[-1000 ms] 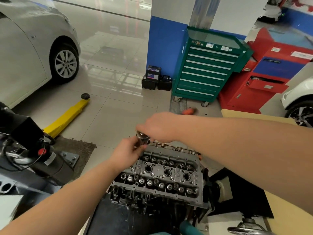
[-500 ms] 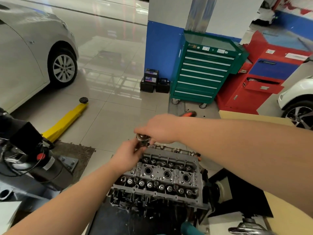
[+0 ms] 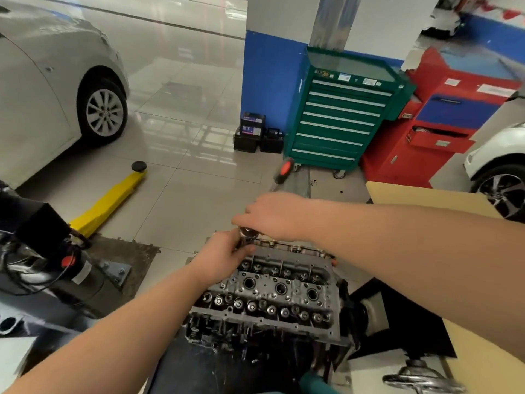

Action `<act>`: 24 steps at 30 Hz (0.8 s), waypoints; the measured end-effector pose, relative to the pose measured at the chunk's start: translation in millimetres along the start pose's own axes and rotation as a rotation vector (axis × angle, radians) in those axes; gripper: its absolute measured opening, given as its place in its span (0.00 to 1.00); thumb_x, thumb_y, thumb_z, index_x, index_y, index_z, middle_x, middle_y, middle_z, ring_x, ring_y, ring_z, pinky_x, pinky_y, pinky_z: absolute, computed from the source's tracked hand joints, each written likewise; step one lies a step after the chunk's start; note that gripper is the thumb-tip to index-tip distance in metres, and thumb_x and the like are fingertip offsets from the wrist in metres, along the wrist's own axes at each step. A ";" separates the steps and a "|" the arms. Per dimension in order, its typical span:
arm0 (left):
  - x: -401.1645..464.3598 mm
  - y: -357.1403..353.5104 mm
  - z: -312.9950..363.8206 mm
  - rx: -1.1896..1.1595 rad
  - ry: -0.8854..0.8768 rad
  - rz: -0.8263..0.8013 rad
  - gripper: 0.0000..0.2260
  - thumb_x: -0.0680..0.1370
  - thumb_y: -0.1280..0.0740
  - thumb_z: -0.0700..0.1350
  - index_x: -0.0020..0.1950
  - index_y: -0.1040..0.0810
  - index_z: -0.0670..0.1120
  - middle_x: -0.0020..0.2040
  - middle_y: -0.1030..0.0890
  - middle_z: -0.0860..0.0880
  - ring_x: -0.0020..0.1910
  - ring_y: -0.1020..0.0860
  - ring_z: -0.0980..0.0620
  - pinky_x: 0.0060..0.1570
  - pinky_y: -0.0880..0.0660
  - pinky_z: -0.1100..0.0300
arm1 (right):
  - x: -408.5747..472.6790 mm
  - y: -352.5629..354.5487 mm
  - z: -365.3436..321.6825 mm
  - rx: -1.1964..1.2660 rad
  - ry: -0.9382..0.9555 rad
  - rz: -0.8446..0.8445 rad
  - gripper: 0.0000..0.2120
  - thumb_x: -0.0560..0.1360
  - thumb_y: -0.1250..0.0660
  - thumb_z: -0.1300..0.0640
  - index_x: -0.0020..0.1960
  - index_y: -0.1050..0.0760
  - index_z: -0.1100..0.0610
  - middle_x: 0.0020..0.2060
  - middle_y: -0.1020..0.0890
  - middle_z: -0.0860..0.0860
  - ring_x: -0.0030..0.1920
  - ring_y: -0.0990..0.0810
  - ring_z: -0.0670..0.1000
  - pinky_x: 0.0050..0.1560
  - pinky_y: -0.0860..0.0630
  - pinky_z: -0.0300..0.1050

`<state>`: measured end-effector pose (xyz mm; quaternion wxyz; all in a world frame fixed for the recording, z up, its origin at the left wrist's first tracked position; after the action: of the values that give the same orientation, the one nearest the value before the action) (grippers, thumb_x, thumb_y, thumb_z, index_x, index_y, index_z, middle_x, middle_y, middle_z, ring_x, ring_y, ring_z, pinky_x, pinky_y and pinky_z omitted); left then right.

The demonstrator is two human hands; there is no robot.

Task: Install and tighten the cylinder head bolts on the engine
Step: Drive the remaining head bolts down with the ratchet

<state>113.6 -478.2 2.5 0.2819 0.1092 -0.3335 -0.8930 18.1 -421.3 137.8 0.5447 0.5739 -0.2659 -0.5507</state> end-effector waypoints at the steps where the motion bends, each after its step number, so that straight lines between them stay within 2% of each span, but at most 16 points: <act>1: -0.5 0.9 -1.1 -0.052 0.013 0.046 0.05 0.83 0.30 0.50 0.48 0.23 0.58 0.38 0.16 0.58 0.38 0.18 0.60 0.37 0.23 0.63 | 0.4 -0.8 0.9 0.035 -0.055 0.047 0.09 0.82 0.37 0.57 0.62 0.29 0.55 0.40 0.23 0.50 0.43 0.22 0.55 0.36 0.28 0.50; 2: -2.1 1.7 -3.9 -0.109 0.034 0.111 0.07 0.82 0.29 0.49 0.49 0.24 0.60 0.39 0.16 0.61 0.39 0.18 0.63 0.37 0.25 0.69 | -0.5 -3.6 2.7 0.102 -0.139 0.092 0.09 0.81 0.34 0.53 0.58 0.29 0.55 0.38 0.26 0.48 0.41 0.23 0.54 0.32 0.33 0.48; 3: -4.5 2.5 -6.3 -0.160 0.051 0.179 0.08 0.81 0.28 0.48 0.52 0.24 0.61 0.40 0.16 0.62 0.42 0.18 0.65 0.40 0.25 0.72 | -2.4 -9.2 5.3 0.209 -0.255 0.111 0.13 0.80 0.31 0.47 0.56 0.28 0.56 0.38 0.26 0.48 0.40 0.24 0.52 0.31 0.36 0.47; 4: -6.4 1.8 -7.5 -0.165 0.053 0.229 0.09 0.81 0.27 0.46 0.54 0.23 0.59 0.43 0.16 0.63 0.43 0.18 0.64 0.42 0.25 0.73 | -5.9 -19.0 6.1 0.364 -0.369 0.110 0.17 0.78 0.29 0.42 0.53 0.26 0.56 0.39 0.24 0.49 0.39 0.24 0.51 0.31 0.36 0.46; 6: -10.1 -4.5 -6.5 -0.102 0.014 0.259 0.10 0.81 0.30 0.40 0.57 0.21 0.54 0.45 0.17 0.61 0.42 0.19 0.60 0.42 0.26 0.64 | -11.4 -37.8 0.7 0.603 -0.512 0.113 0.19 0.75 0.28 0.39 0.49 0.25 0.55 0.39 0.22 0.49 0.37 0.24 0.49 0.31 0.33 0.45; 7: -11.4 -7.4 -4.8 -0.081 -0.011 0.260 0.09 0.81 0.31 0.39 0.57 0.20 0.52 0.44 0.17 0.59 0.41 0.19 0.57 0.41 0.26 0.60 | -12.3 -40.9 -3.5 0.598 -0.536 0.113 0.19 0.75 0.28 0.39 0.50 0.25 0.55 0.38 0.22 0.49 0.36 0.24 0.49 0.31 0.33 0.45; 9: -13.9 -8.4 -3.0 -0.070 -0.033 0.269 0.05 0.82 0.31 0.44 0.57 0.20 0.50 0.45 0.16 0.56 0.43 0.18 0.53 0.42 0.22 0.55 | -8.7 -39.0 -7.9 0.417 -0.479 0.098 0.19 0.77 0.29 0.41 0.55 0.28 0.55 0.37 0.27 0.47 0.38 0.25 0.52 0.32 0.35 0.47; 11: -15.9 -7.5 2.6 -0.069 -0.010 0.279 0.10 0.82 0.30 0.55 0.56 0.19 0.50 0.44 0.16 0.57 0.43 0.17 0.55 0.44 0.20 0.57 | -5.0 -28.9 0.1 0.262 -0.342 0.104 0.14 0.79 0.30 0.48 0.57 0.33 0.51 0.37 0.29 0.46 0.40 0.24 0.54 0.32 0.35 0.47; 12: -15.2 -7.8 6.2 -0.051 0.019 0.295 0.11 0.81 0.30 0.57 0.55 0.19 0.50 0.42 0.16 0.57 0.41 0.18 0.56 0.42 0.21 0.58 | -4.5 -23.8 7.9 0.223 -0.260 0.106 0.11 0.80 0.32 0.54 0.57 0.33 0.49 0.38 0.26 0.47 0.43 0.22 0.55 0.33 0.32 0.48; 14: -11.4 -10.4 15.3 0.029 0.053 0.340 0.09 0.82 0.30 0.54 0.52 0.20 0.50 0.38 0.20 0.58 0.37 0.22 0.56 0.36 0.27 0.60 | -5.6 -15.9 20.0 0.137 -0.101 0.070 0.18 0.80 0.36 0.62 0.67 0.31 0.47 0.49 0.20 0.49 0.52 0.21 0.56 0.46 0.24 0.55; 15: -10.3 -11.9 18.4 0.061 0.065 0.341 0.07 0.82 0.30 0.53 0.51 0.20 0.50 0.37 0.21 0.58 0.35 0.23 0.57 0.35 0.30 0.60 | -5.1 -12.6 21.3 0.091 -0.041 0.053 0.23 0.81 0.37 0.63 0.71 0.31 0.45 0.54 0.19 0.50 0.56 0.22 0.57 0.54 0.24 0.57; 16: -10.4 -11.6 17.5 0.061 0.074 0.325 0.06 0.82 0.30 0.52 0.50 0.21 0.51 0.37 0.21 0.58 0.35 0.23 0.57 0.34 0.31 0.60 | -2.9 -8.2 18.4 0.058 -0.003 0.051 0.24 0.81 0.37 0.63 0.73 0.31 0.45 0.56 0.19 0.50 0.57 0.23 0.57 0.56 0.24 0.58; 18: -11.8 -4.0 7.3 -0.001 0.074 0.260 0.04 0.82 0.30 0.50 0.51 0.21 0.51 0.38 0.19 0.56 0.37 0.21 0.55 0.36 0.28 0.58 | 4.3 -2.4 10.2 0.050 -0.002 0.084 0.19 0.81 0.35 0.58 0.70 0.29 0.47 0.48 0.18 0.49 0.48 0.21 0.56 0.45 0.22 0.55; 20: -14.2 6.5 0.1 -0.044 0.073 0.195 0.02 0.82 0.30 0.46 0.54 0.21 0.52 0.41 0.17 0.54 0.40 0.19 0.52 0.38 0.26 0.57 | 8.6 -7.4 4.0 0.134 -0.099 0.127 0.13 0.79 0.31 0.48 0.61 0.27 0.51 0.37 0.25 0.46 0.37 0.25 0.50 0.31 0.31 0.47; 22: -13.1 9.9 -1.8 -0.026 0.106 0.164 0.06 0.80 0.31 0.41 0.49 0.22 0.52 0.38 0.19 0.56 0.38 0.21 0.54 0.36 0.27 0.59 | 8.6 -21.8 -2.7 0.343 -0.263 0.123 0.17 0.77 0.30 0.41 0.54 0.28 0.52 0.36 0.28 0.45 0.37 0.25 0.51 0.30 0.37 0.45; 24: -10.3 8.1 -3.0 -0.002 0.178 0.176 0.13 0.76 0.34 0.35 0.36 0.28 0.51 0.32 0.24 0.56 0.32 0.27 0.52 0.30 0.34 0.60 | 10.7 -27.3 -15.5 0.432 -0.343 0.132 0.18 0.76 0.30 0.39 0.53 0.27 0.53 0.37 0.28 0.47 0.40 0.24 0.54 0.34 0.33 0.47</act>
<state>126.7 -478.9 5.6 0.3879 0.1580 -0.3143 -0.8519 27.0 -418.6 106.0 0.3913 0.5565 -0.5023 -0.5337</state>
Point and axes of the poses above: each hand's wrist, its own x-axis towards the middle knuckle, its own y-axis out of the back of the hand, z = x × y, the point moved 5 cm from there along x, towards the middle knuckle
